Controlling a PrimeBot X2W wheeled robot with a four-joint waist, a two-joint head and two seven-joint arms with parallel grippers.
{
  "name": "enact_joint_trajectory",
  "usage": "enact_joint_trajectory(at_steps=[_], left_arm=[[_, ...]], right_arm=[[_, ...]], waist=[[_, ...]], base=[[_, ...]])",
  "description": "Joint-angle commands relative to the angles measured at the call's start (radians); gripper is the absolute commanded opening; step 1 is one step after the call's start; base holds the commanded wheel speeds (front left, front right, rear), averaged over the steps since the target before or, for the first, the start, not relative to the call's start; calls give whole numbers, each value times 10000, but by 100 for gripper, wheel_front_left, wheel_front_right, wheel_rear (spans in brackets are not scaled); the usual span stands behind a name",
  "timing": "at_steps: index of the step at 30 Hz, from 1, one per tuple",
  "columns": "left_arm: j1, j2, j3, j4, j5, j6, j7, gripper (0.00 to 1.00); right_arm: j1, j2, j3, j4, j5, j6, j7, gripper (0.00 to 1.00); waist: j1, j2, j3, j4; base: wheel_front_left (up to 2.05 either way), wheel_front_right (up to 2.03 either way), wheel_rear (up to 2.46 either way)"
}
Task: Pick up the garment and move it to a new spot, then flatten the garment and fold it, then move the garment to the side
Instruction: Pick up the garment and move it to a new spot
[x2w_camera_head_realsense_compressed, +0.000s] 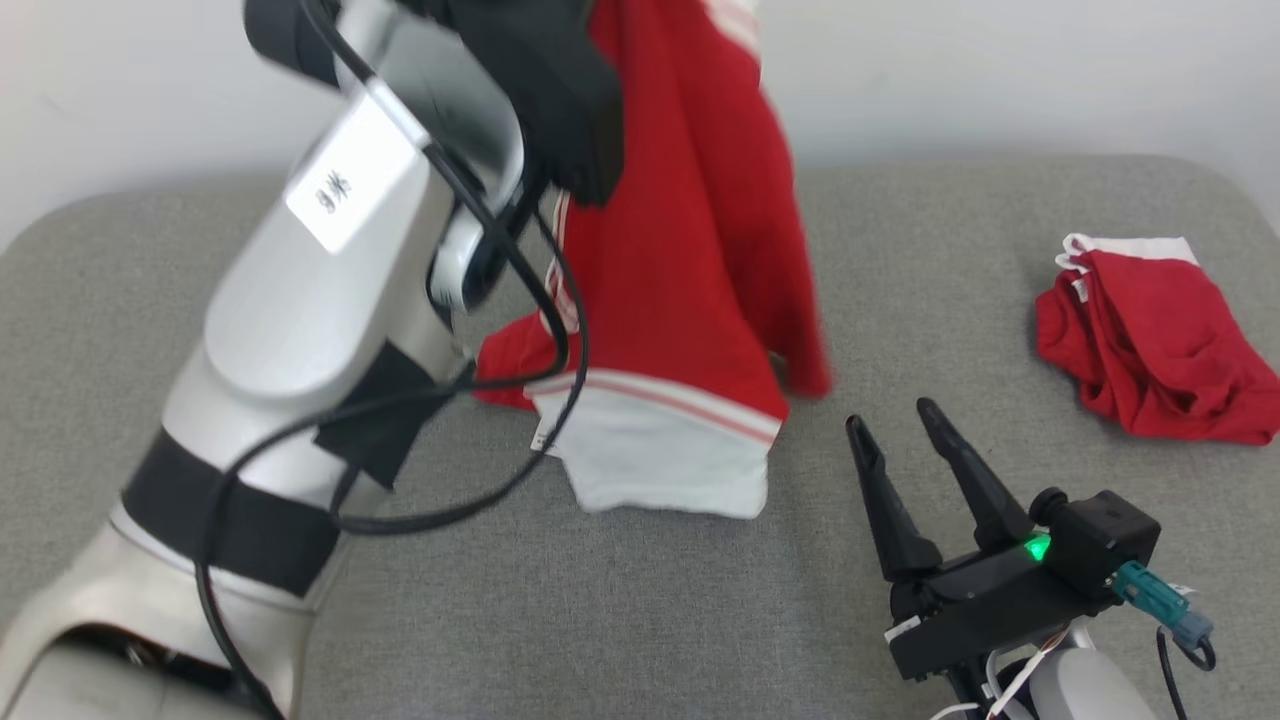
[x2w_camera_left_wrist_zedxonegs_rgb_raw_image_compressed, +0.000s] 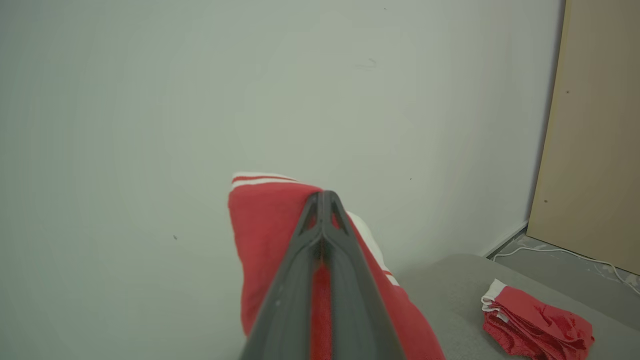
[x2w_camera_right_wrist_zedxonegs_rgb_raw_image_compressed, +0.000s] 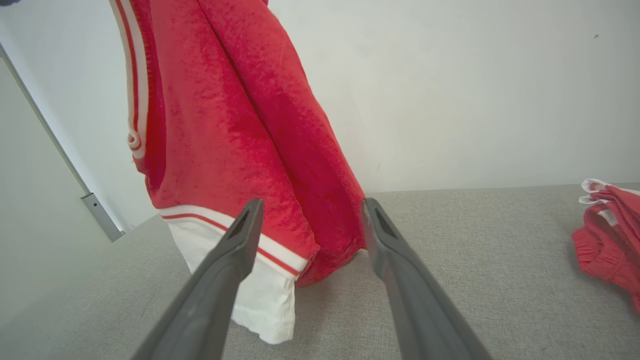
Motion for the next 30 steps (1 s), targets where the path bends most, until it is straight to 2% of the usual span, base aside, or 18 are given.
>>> enact_joint_trajectory(at_steps=[1,8,16,22,30], left_arm=[[300,42,-51,-35,-46,67,59,0],[1875,493,-70,493,-339,323,24,0],[3013,989,-268,2175,-252,522,-170,0],[3611,1017,-260,3460,-553,470,-342,0],[4631,966,200,4362,-1233,492,-818,0]], right_arm=[[-130,-13,-79,-9,30,-4,-72,100],[-272,-13,-226,4,-61,-4,-110,100],[-383,-14,-98,16,-157,-4,-29,100],[-267,-14,-94,69,-198,-4,55,100],[-68,-14,-129,13,-219,-5,143,100]], waist=[[0,1,215,7],[0,1,495,247],[0,1,496,374],[0,1,269,466],[0,1,-67,659]], base=[[0,0,0],[0,0,0],[0,0,0],[0,0,0],[0,0,0]])
